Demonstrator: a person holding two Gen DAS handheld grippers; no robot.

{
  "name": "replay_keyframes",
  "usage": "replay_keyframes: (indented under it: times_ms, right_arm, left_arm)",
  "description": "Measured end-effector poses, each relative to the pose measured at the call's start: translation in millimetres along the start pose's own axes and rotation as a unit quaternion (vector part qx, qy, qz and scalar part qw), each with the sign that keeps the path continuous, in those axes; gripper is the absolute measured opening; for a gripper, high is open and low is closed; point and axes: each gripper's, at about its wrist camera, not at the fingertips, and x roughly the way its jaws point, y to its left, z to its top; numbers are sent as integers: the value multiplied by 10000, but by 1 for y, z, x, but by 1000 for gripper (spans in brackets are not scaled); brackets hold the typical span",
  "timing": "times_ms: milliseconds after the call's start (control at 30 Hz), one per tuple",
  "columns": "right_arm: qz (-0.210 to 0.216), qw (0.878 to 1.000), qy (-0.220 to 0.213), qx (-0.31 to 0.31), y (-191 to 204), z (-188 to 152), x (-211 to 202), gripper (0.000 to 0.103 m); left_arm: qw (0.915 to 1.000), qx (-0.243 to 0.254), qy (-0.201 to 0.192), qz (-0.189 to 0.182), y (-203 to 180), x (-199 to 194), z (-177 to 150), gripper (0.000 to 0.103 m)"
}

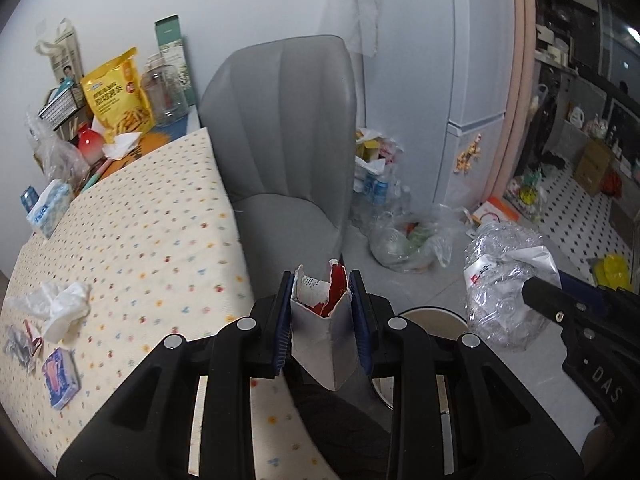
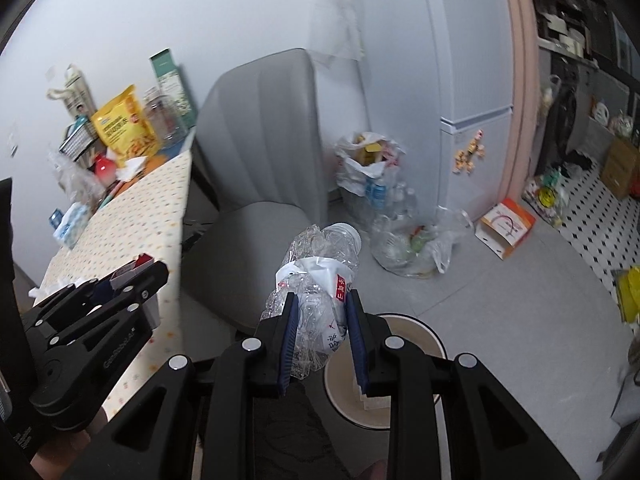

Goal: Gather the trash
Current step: 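Carry the cup and bottle over the beige bin and open both tools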

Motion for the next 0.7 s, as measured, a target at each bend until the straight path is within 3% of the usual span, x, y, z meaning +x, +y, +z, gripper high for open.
replay_keyframes:
  times_ms: [33,67,100,133,400,700]
  right_arm:
    - [-25,10000,-17,59,-5,1,3,26]
    - [-90,9999,-30,118,-12,1,7,38]
    - [-122,9998,-19,157,-16,2,10,51]
    - [-152,9997,-50,196,-21,2,10,71]
    - [-469,9966,-42,672,-79,0,5,74]
    - [-811,9916,-117,1001,-132,-10,-15,76]
  left_arm:
    - [10000,24,33,-12,-3,3,1,28]
    - [10000,38,48,-13,-5,5,2,28]
    - [10000,62,64,-9,-9,7,2,28]
    - [9999,89,88,-10,-12,9,4,28]
    - [9991,322,205,-159,-47,22,5,28]
    - [9955,648,362,-585,-102,35,4,28]
